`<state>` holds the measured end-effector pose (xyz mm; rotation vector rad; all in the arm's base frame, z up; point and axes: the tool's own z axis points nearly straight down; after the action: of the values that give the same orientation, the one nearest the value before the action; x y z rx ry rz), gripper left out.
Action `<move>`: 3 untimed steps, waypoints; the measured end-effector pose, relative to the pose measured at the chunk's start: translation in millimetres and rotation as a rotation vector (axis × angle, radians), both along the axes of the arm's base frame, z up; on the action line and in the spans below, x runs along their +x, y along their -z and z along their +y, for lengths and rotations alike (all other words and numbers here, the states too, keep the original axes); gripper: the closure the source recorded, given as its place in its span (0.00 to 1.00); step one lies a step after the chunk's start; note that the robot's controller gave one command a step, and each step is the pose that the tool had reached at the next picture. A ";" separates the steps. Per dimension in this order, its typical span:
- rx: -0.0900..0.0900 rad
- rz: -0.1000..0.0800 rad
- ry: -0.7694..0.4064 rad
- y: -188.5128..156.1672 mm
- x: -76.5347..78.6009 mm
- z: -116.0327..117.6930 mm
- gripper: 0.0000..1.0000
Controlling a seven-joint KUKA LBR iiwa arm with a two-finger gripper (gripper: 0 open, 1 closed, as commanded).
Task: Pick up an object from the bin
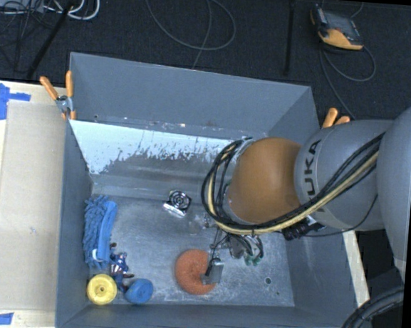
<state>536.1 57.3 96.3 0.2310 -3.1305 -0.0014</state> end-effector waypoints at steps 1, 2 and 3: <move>-0.001 -0.001 0.029 1.2 -11.5 -3.3 0.00; -0.001 0.006 0.080 -15.3 -7.6 4.3 0.00; 0.004 -0.009 0.118 18.7 -36.1 -13.9 1.00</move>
Offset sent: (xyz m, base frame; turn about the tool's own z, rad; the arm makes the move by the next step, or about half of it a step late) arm 0.0055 0.0116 0.0478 0.1089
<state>499.9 43.5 77.7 0.0454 -3.1476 -0.0069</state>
